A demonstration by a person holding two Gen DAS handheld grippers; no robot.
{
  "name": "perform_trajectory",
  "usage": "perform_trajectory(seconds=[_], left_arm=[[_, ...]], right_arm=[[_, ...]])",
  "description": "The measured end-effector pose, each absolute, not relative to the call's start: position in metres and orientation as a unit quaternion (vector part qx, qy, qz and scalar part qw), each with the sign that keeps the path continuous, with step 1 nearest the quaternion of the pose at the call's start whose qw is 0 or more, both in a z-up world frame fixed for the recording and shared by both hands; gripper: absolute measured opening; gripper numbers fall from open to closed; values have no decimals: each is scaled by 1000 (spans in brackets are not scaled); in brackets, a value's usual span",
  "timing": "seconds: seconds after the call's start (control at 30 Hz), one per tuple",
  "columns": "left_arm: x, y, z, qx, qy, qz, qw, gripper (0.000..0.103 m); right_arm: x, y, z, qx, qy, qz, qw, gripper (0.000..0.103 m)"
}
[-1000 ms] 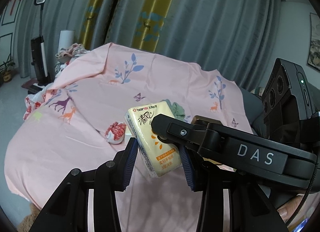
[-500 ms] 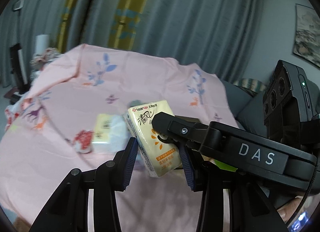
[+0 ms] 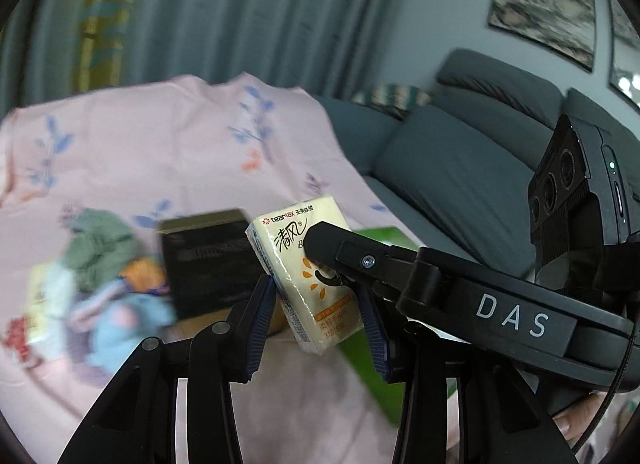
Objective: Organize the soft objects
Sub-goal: 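Carry the tissue pack with both tools into the green-rimmed box, then open both tools to release the tissue pack onto the towel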
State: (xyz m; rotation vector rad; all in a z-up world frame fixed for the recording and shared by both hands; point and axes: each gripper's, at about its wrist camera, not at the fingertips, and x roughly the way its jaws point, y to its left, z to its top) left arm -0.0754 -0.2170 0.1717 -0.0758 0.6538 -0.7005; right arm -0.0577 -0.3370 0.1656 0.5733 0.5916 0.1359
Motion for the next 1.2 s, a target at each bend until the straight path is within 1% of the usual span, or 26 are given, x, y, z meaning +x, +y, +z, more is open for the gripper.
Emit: perform_trajectory(seconds=[0.27,0.5,0.63,0.7,0.73,0.77,0.9,0.93,0.97,1.0,1.03,1.07,1.1,1.13,1.2], left_arm=[[-60,-289,150,-20,356,-415,837,43],[-50,-329,125,-30,395,-454,798,43],[-51,-343,116,-20,409,-451,793,43],[-54,-341,118,-13,405,-449,796,43],[-55,-339,120,-10,402,-447,799,43],[-55,-333,123,-6,398,-445,802,43],[-53,-287,144,-22,365,-415,833,44],[-52,-272,150,-32,357,-407,840,49],[-50,-260,153,-40,352,-400,845,59],[-50,-244,158,-46,345,-389,853,62],[-52,-229,163,-48,338,-375,862,64],[-55,-210,167,-49,326,-354,875,66],[-58,-193,170,-51,319,-335,885,67],[-63,-171,173,-58,313,-311,896,68],[-68,-136,173,-71,310,-278,906,68]], right_arm=[[-81,-398,145,314,284,-33,905,39],[-94,-433,123,352,300,-105,880,39],[-97,-446,112,372,311,-144,863,39],[-99,-452,108,382,311,-164,855,53],[-101,-453,109,385,304,-176,854,62],[-102,-454,110,384,300,-180,854,64],[-104,-446,121,383,281,-175,862,65],[-103,-440,126,373,278,-175,868,65],[-101,-430,136,344,269,-187,880,66],[-100,-420,144,315,260,-194,892,66],[-98,-403,157,282,246,-186,908,70],[-96,-394,162,273,239,-170,916,78],[-93,-385,167,273,233,-144,922,82],[-89,-374,171,278,231,-112,926,84],[-73,-348,175,282,245,-43,927,84]])
